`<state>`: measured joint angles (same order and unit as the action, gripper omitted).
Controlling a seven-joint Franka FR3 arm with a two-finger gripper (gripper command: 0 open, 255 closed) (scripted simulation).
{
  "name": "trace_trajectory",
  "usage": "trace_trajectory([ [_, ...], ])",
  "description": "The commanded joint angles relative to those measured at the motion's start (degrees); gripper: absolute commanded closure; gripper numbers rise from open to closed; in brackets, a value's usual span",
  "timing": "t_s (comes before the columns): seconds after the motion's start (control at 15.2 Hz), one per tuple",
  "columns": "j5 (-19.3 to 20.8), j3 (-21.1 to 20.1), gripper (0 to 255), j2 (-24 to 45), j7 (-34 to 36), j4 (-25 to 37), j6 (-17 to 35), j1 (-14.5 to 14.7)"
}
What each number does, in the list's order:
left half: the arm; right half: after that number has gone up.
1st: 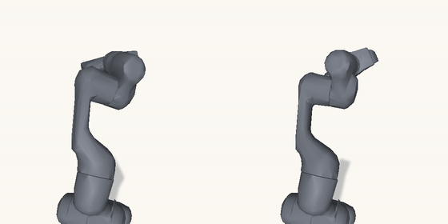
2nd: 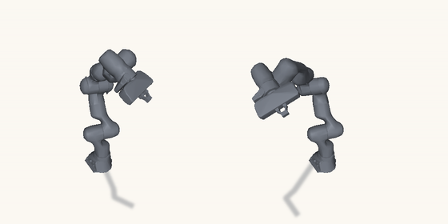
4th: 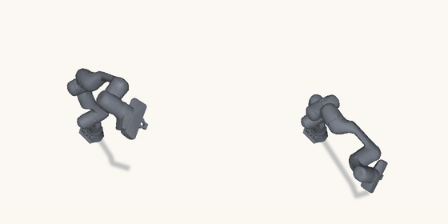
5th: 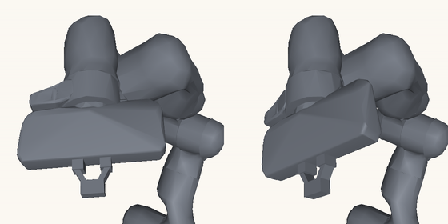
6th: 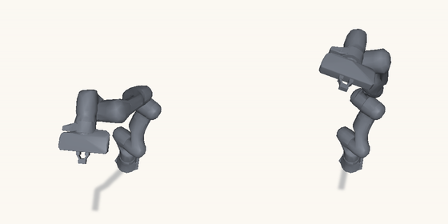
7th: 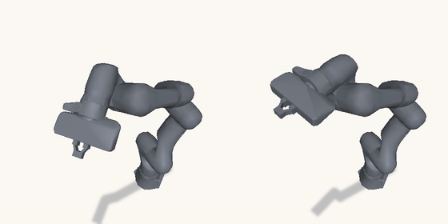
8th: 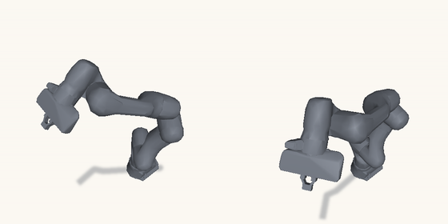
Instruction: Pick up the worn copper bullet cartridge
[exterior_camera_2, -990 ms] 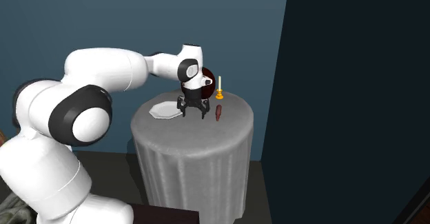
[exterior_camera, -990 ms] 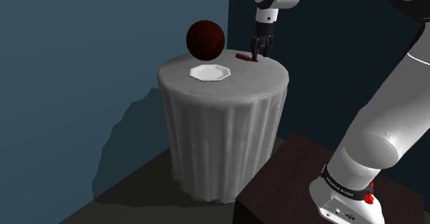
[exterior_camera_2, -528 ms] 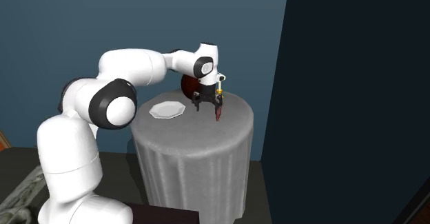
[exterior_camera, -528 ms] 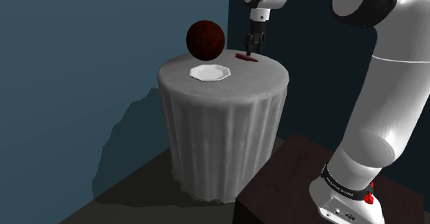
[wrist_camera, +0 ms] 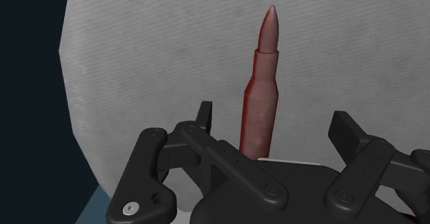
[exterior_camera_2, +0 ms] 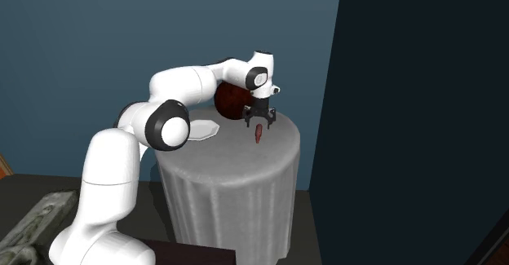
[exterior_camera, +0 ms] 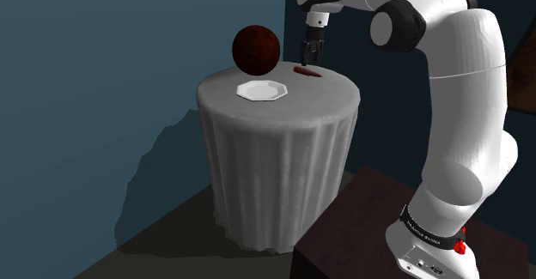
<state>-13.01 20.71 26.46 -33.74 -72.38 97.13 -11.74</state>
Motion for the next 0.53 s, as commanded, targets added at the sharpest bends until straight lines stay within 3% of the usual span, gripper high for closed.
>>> trace_trajectory([
  [0.0, -0.1, -0.1, 0, 0.2, -0.3, -1.0, 1.3, 0.0],
  [0.4, -0.2, -0.1, 0, 0.1, -0.6, -4.7, 4.8, 0.4],
  [0.46, -0.2, -0.1, 255, 0.1, -0.6, -4.7, 4.8, 0.4],
])
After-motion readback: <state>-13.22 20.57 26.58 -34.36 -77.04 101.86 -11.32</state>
